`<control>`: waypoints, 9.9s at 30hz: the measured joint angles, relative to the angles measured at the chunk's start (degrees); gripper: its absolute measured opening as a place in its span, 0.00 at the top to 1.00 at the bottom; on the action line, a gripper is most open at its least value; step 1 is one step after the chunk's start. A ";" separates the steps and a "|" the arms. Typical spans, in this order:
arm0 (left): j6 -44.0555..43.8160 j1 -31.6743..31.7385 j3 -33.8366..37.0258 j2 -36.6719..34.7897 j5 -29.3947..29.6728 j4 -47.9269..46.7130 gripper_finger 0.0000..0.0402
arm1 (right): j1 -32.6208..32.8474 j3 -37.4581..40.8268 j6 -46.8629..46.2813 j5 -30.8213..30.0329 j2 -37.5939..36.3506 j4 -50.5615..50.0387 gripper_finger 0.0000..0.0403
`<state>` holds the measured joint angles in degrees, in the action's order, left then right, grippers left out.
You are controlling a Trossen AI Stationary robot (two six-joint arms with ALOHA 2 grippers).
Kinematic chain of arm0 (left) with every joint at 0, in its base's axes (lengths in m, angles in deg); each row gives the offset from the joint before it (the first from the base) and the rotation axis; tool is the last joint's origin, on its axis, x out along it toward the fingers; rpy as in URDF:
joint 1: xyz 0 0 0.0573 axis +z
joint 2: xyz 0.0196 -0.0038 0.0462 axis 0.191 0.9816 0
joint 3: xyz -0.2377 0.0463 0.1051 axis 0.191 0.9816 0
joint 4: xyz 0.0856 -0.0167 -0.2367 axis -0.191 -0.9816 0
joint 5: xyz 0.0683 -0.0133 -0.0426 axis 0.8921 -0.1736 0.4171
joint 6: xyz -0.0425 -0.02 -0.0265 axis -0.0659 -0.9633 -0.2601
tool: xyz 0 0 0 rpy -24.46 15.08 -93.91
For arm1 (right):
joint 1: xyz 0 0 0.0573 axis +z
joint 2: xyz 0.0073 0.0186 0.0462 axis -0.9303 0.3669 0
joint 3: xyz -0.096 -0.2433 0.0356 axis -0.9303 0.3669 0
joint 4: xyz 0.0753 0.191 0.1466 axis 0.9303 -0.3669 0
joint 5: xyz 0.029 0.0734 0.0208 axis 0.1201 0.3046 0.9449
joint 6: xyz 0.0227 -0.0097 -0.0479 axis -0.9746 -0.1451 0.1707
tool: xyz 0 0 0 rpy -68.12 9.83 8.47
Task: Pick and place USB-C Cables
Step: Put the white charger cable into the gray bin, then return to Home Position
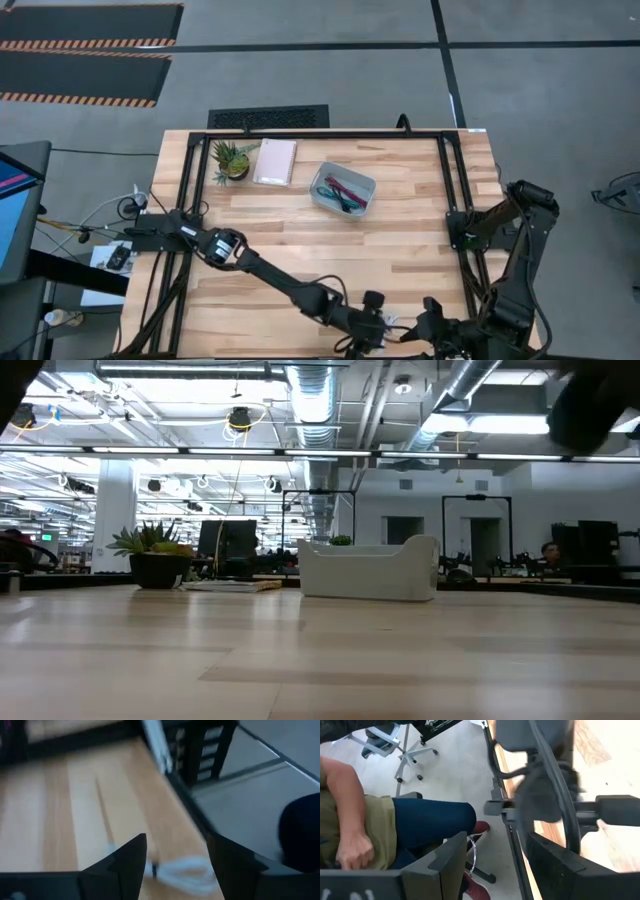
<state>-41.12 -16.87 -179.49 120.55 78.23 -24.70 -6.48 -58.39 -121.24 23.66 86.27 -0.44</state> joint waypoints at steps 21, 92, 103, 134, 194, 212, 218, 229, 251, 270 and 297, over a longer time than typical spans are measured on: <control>5.21 3.19 -0.09 5.28 -13.09 5.22 0.55 | -0.70 0.00 0.61 -1.06 0.00 -0.90 0.43; -40.31 5.31 36.67 -15.15 25.17 -9.03 0.79 | 0.84 0.04 1.23 -7.67 0.00 -6.64 0.43; -31.37 3.29 37.09 -25.89 19.38 -18.57 0.99 | -1.26 0.04 5.64 -19.59 0.00 -9.71 0.43; -17.78 -9.26 105.33 -110.64 44.23 37.91 0.99 | -49.33 14.82 66.85 14.10 -23.29 25.95 0.43; -14.15 9.76 96.90 -74.40 15.48 64.28 0.97 | -57.41 22.38 59.49 34.90 6.60 83.54 0.61; -16.44 9.80 96.89 -74.49 24.81 58.76 0.74 | -59.67 22.43 57.71 27.45 5.99 77.72 0.92; -19.96 9.84 96.89 -74.94 26.70 55.45 0.51 | -63.42 22.18 55.91 28.19 5.81 73.17 0.92; -26.63 9.84 96.89 -83.03 25.82 38.57 0.41 | -70.53 8.48 61.18 28.70 4.42 31.56 0.92; -26.18 9.95 96.89 -98.60 30.51 18.46 0.47 | -74.58 15.62 62.47 24.27 7.61 14.97 0.92; -26.42 9.99 96.91 -98.27 32.54 17.55 0.47 | -73.72 14.09 64.07 22.78 13.33 9.82 0.55; -11.37 12.86 92.41 -108.09 19.51 17.56 0.47 | -54.98 39.67 51.33 4.15 -62.01 11.75 0.23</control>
<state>-52.49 -4.01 -87.08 12.46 97.74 -7.14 -61.46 -18.72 -69.91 27.80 24.26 11.31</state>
